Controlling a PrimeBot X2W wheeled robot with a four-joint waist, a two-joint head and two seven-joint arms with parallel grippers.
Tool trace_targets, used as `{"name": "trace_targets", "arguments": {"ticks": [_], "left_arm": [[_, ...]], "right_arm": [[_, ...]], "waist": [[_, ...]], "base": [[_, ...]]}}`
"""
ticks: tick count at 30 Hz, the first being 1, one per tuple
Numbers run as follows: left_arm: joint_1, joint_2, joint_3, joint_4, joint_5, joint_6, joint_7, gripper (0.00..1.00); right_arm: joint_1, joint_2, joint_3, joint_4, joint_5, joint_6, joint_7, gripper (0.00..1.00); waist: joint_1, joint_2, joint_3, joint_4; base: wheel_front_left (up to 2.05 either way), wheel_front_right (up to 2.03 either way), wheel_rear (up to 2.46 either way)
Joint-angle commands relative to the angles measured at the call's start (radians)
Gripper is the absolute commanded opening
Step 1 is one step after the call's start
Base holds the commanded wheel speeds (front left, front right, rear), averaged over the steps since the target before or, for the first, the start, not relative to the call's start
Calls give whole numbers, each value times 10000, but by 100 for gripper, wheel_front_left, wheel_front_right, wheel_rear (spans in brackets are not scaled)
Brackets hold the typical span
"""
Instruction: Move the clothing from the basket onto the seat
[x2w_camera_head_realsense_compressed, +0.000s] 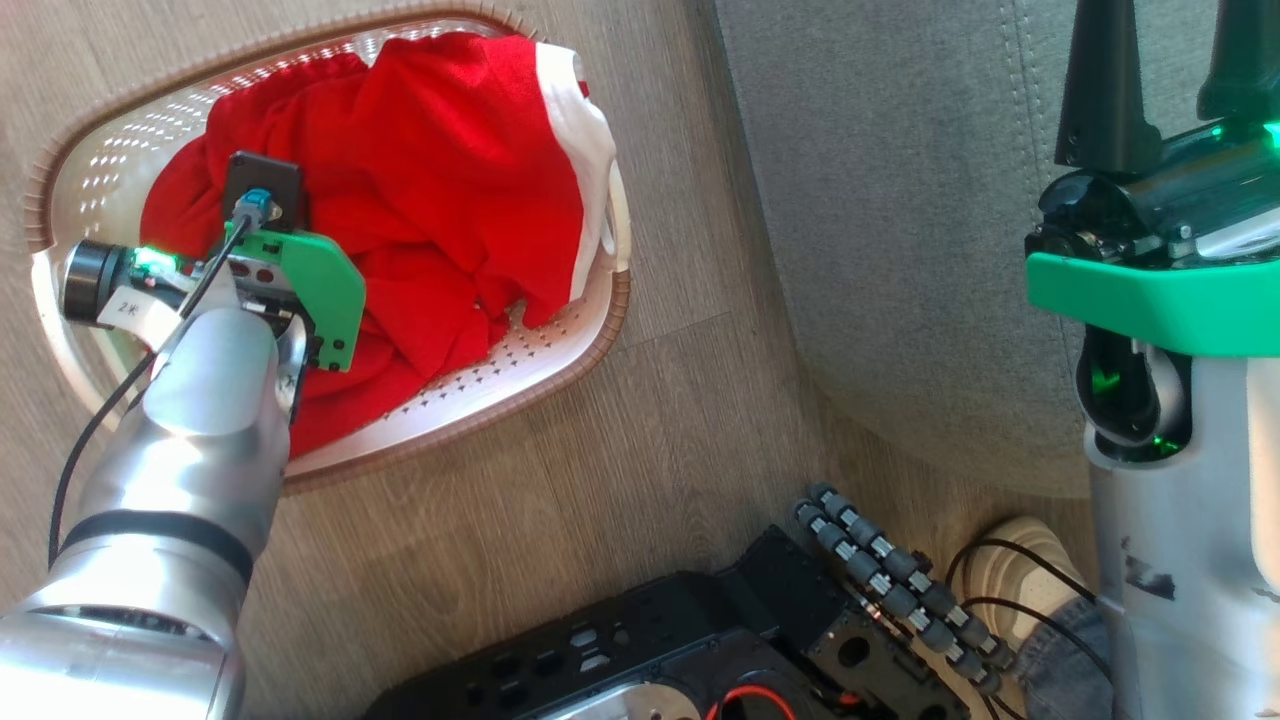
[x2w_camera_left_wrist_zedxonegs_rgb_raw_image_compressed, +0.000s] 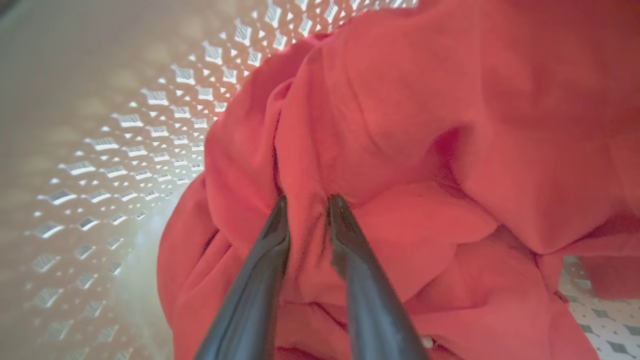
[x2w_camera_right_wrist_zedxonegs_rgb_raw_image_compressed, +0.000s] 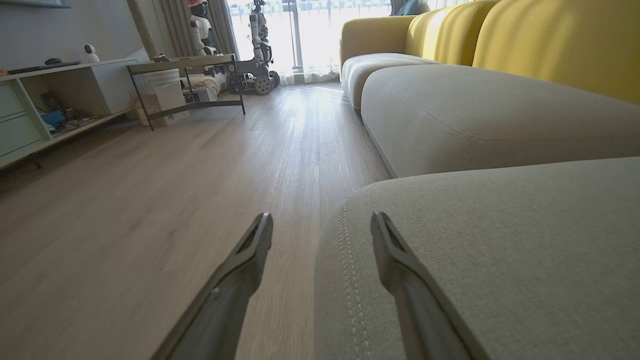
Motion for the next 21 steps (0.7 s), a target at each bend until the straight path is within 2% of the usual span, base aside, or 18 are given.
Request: {"name": "trace_targets", "arguments": {"ticks": [1,3,11,21], "left_arm": [[222,175,61,-35,64,14,81,26],[224,182,17,-3,54,8,111,0],[343,-145,-210,-36,-36,-212,-569,0],[874,-637,-621,-286,-248,-661,-1582,0]], "right_arm": [[119,-6,166,-348,62,-4,-49,100],[114,-6,161,-356,58,-4,-49,100],[217,-6,70,-168,-61,-4,-49,100],[532,-6,109,342,-414,-4,-49,100]], "waist": [[-1,0,3,-39],[-1,0,7,-55],[-1,0,-405,177],[-1,0,-1823,733]], "base": [[0,0,0],[0,0,0],[0,0,0],[0,0,0]]}}
